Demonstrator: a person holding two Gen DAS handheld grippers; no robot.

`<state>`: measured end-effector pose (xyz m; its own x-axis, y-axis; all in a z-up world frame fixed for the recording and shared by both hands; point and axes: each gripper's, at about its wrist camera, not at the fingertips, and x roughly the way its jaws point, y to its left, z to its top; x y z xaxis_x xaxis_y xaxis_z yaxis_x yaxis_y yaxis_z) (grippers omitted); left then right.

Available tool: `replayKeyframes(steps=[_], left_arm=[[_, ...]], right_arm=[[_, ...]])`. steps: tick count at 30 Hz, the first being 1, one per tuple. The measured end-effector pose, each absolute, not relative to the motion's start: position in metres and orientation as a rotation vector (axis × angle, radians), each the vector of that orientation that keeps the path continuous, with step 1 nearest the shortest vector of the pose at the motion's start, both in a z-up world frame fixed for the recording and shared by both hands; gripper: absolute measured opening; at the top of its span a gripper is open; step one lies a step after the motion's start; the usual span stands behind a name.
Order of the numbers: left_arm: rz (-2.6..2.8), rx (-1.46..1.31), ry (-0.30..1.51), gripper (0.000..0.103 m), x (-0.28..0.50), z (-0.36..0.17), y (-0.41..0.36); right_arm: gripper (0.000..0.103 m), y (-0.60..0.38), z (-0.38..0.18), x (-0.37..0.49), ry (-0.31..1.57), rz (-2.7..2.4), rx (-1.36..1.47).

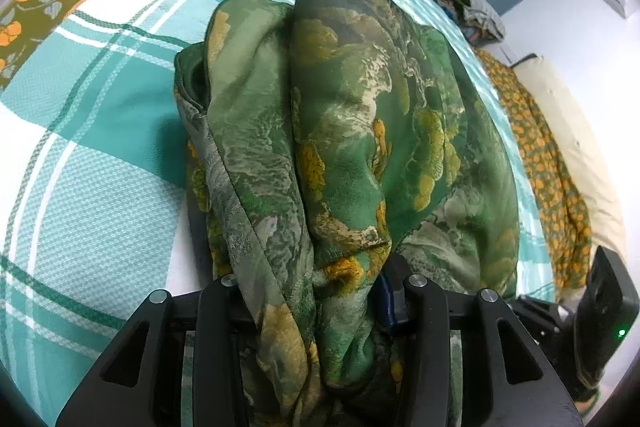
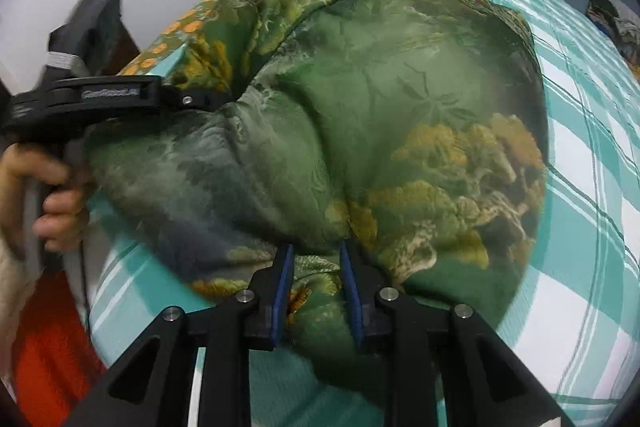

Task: Fold large clothes

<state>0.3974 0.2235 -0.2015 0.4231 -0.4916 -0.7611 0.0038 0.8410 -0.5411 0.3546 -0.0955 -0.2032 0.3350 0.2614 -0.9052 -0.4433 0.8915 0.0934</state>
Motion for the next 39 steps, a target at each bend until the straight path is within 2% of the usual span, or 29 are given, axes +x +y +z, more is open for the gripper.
replayKeyframes(steps=[3,5,7,11,13,16,18,24,26,30,35,39], left_arm=[[-0.311,-0.55,1.081,0.058,0.39,-0.184,0.228],[-0.279,-0.563,1.067,0.08,0.383,-0.168,0.233],[-0.233,-0.547,1.036,0.091,0.37,-0.147,0.243],[-0.275,-0.655,0.96,0.092,0.345,-0.133,0.282],[-0.272,-0.722,0.969,0.092,0.339,-0.145,0.302],[-0.256,-0.806,1.018,0.092,0.345,-0.175,0.316],[-0.294,-0.885,1.049,0.092,0.355,-0.195,0.317],[-0.533,-0.998,1.052,0.092,0.394,-0.217,0.281],[-0.553,-0.976,1.073,0.097,0.408,-0.217,0.267],[-0.534,-0.756,1.16,0.099,0.433,-0.214,0.233],[-0.445,-0.63,1.232,0.09,0.447,-0.216,0.216],[-0.446,-0.6,1.24,0.088,0.453,-0.216,0.208]], right_arm=[[0.025,-0.088,-0.18,0.355,1.156,0.467,-0.246],[0.025,-0.085,-0.153,0.352,1.105,0.484,-0.28],[0.026,-0.081,-0.129,0.354,1.037,0.492,-0.276],[0.026,-0.07,-0.104,0.376,0.976,0.578,-0.156],[0.026,-0.058,-0.117,0.392,1.014,0.64,-0.09],[0.026,-0.032,-0.175,0.407,1.19,0.648,-0.107],[0.026,-0.024,-0.193,0.403,1.17,0.638,-0.139],[0.026,-0.016,-0.191,0.396,1.141,0.611,-0.169],[0.026,-0.011,-0.192,0.392,1.137,0.604,-0.176],[0.026,-0.01,-0.192,0.385,1.121,0.591,-0.18],[0.026,-0.005,-0.193,0.375,1.113,0.589,-0.183],[0.026,-0.013,-0.181,0.368,1.081,0.598,-0.185]])
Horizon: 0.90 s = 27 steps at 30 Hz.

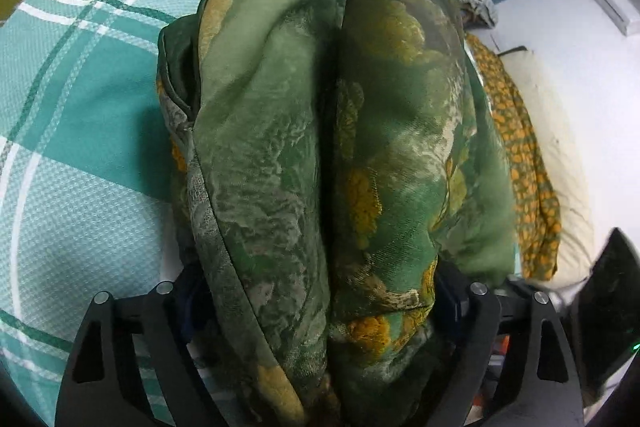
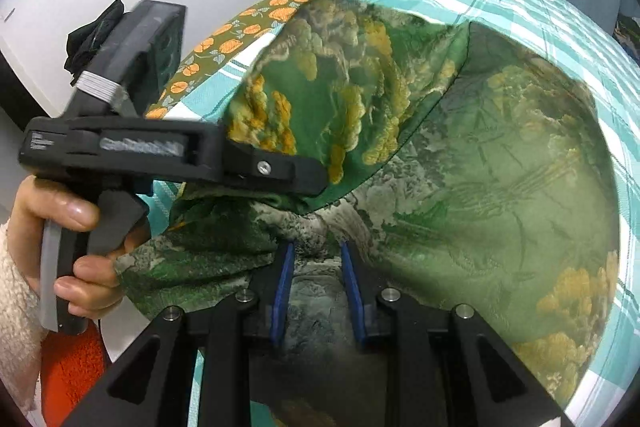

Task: Fold large clothes

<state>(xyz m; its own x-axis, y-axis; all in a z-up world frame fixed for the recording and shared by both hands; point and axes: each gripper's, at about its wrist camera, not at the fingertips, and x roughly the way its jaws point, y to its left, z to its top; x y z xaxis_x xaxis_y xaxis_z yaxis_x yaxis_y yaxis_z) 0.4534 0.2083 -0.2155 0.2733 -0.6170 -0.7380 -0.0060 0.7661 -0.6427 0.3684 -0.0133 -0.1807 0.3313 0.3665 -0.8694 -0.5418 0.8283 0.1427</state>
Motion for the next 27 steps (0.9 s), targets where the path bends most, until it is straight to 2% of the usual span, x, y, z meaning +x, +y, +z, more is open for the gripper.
replayKeyframes(steps=[2,4,7,9,12,19,21,23,25,27], left_arm=[[-0.454,-0.604,1.243,0.088,0.456,-0.217,0.206],[-0.46,-0.595,1.247,0.088,0.452,-0.219,0.208],[-0.463,-0.575,1.256,0.088,0.45,-0.217,0.203],[-0.462,-0.556,1.262,0.089,0.451,-0.215,0.196],[-0.46,-0.543,1.267,0.09,0.454,-0.214,0.189],[-0.414,-0.525,1.293,0.089,0.472,-0.208,0.172],[-0.373,-0.472,1.283,0.074,0.473,-0.199,0.16],[-0.334,-0.421,1.251,0.05,0.468,-0.179,0.148],[-0.316,-0.379,1.206,0.042,0.461,-0.158,0.139],[-0.326,-0.359,1.141,0.04,0.455,-0.133,0.131]], right_arm=[[0.034,-0.027,-0.166,0.361,1.058,0.623,-0.145],[0.059,-0.063,-0.147,0.356,1.017,0.641,-0.025],[0.081,-0.128,-0.13,0.35,0.925,0.547,0.123],[0.082,-0.179,-0.14,0.357,0.932,0.475,0.219],[0.083,-0.219,-0.177,0.375,1.081,0.453,0.354],[0.083,-0.215,-0.239,0.416,1.191,0.583,0.605],[0.08,-0.202,-0.233,0.417,1.185,0.55,0.494],[0.075,-0.179,-0.212,0.409,1.142,0.506,0.311],[0.068,-0.163,-0.189,0.394,1.066,0.497,0.192],[0.065,-0.155,-0.167,0.38,0.98,0.526,0.146]])
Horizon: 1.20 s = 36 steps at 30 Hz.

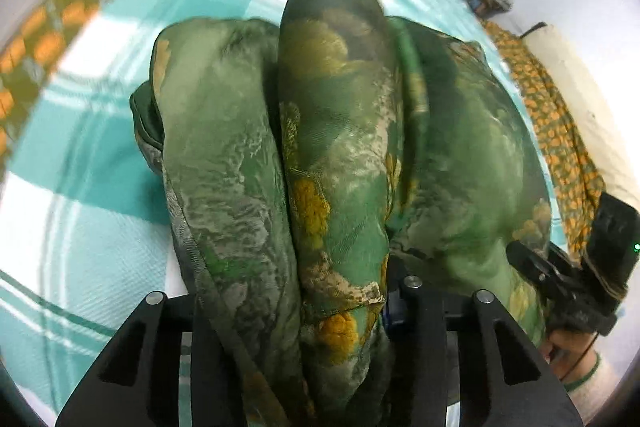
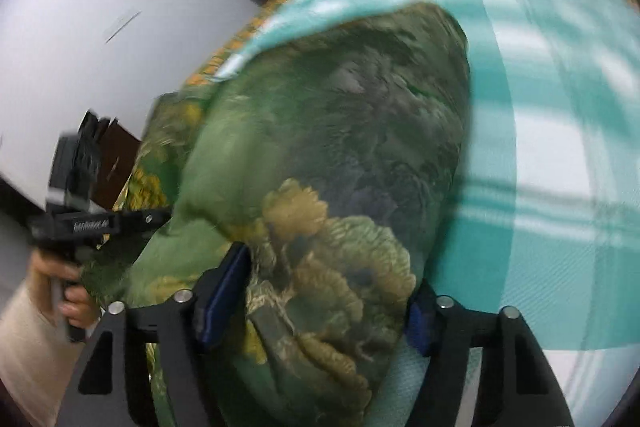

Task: Fold large clothes

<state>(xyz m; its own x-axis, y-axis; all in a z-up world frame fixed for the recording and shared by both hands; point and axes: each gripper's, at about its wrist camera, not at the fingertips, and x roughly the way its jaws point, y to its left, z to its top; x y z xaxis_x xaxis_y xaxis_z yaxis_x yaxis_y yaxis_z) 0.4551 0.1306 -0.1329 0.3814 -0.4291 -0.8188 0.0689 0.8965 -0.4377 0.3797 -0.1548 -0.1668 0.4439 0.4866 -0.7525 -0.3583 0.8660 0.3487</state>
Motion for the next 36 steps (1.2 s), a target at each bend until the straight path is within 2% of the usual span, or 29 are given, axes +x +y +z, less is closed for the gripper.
replayKeyframes(steps=[4,8,11,14,15,17,18,20,22,27,29,36], left_arm=[[-0.353,-0.368,1.048,0.04,0.466,-0.091,0.121],[-0.361,-0.343,0.985,0.04,0.507,-0.063,0.105],[-0.358,-0.319,0.959,0.04,0.542,-0.059,0.09],[-0.346,-0.316,0.97,0.042,0.569,-0.078,0.087],[-0.34,-0.309,0.989,0.045,0.578,-0.091,0.083],[-0.319,-0.306,1.057,0.061,0.589,-0.124,0.082],[-0.295,-0.319,1.109,0.065,0.593,-0.145,0.083],[-0.3,-0.421,1.104,0.083,0.587,-0.165,0.096],[-0.31,-0.484,1.053,0.094,0.573,-0.159,0.11],[-0.19,-0.325,0.904,0.095,0.517,-0.106,0.125],[-0.062,-0.167,0.841,0.1,0.488,-0.08,0.115],[0.05,0.057,0.71,0.102,0.409,-0.04,0.08]], right_arm=[[0.063,-0.153,-0.124,0.363,0.817,0.573,0.152],[0.063,-0.177,-0.105,0.396,0.767,0.577,0.23],[0.063,-0.19,-0.104,0.431,0.758,0.576,0.27],[0.063,-0.196,-0.117,0.467,0.78,0.569,0.305],[0.063,-0.202,-0.127,0.479,0.803,0.566,0.323],[0.063,-0.211,-0.149,0.5,0.852,0.539,0.352],[0.065,-0.216,-0.165,0.511,0.902,0.523,0.367],[0.073,-0.225,-0.195,0.521,1.004,0.49,0.404],[0.086,-0.239,-0.207,0.515,1.008,0.474,0.459],[0.089,-0.251,-0.167,0.483,0.908,0.437,0.37],[0.089,-0.251,-0.145,0.464,0.859,0.413,0.299],[0.089,-0.225,-0.075,0.374,0.637,0.277,-0.037]])
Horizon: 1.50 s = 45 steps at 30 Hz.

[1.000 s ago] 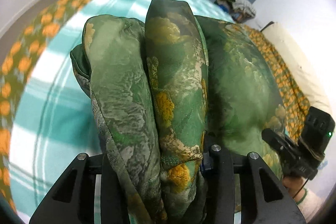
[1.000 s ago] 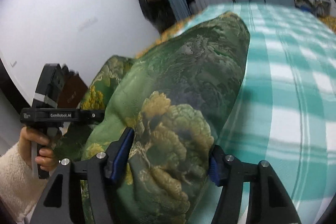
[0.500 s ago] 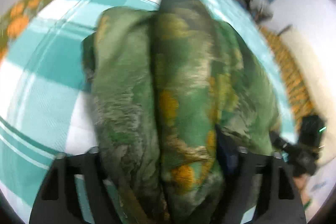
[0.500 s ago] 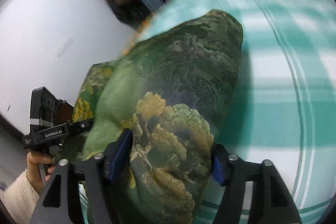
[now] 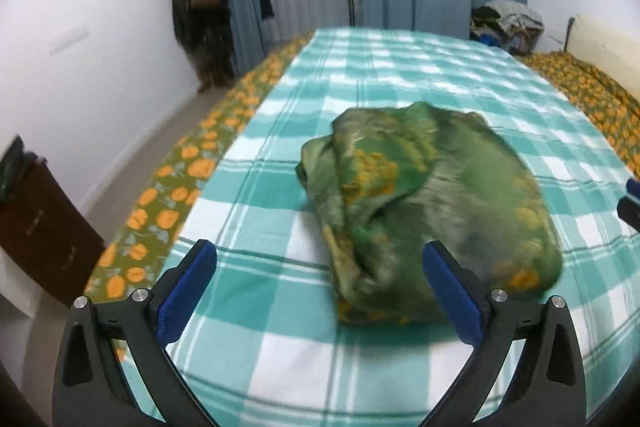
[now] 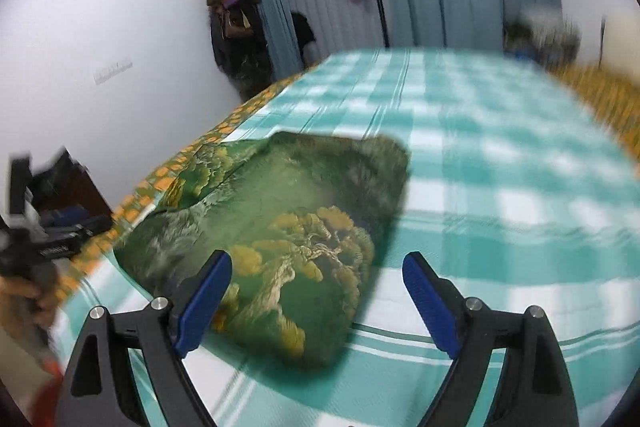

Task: Fold large clothes

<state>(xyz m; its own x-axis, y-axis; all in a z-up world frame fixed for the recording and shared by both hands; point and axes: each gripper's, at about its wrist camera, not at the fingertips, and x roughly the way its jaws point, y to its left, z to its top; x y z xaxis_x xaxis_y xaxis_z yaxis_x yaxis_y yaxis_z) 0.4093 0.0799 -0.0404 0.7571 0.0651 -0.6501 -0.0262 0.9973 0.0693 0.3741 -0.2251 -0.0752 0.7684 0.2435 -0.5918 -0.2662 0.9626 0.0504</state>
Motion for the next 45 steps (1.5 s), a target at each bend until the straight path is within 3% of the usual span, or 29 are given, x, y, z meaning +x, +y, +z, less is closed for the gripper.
replayKeyframes(steps=[4,18,26,32,45], left_arm=[[0.035,0.034,0.681,0.102,0.388,-0.019,0.059],[0.023,-0.006,0.603,0.103,0.334,0.015,0.021],[0.011,0.054,0.66,0.103,0.314,0.011,0.003],[-0.047,-0.067,0.722,0.103,0.303,0.006,0.012],[0.076,-0.081,0.677,0.103,0.281,0.018,0.016]], right_arm=[[0.089,-0.222,-0.054,0.346,0.56,0.228,-0.093],[0.089,-0.24,-0.038,0.294,0.577,0.139,-0.065],[0.089,-0.231,-0.035,0.287,0.669,0.075,-0.104],[0.089,-0.228,-0.034,0.272,0.702,0.071,-0.088],[0.089,-0.231,-0.025,0.253,0.672,0.059,-0.06]])
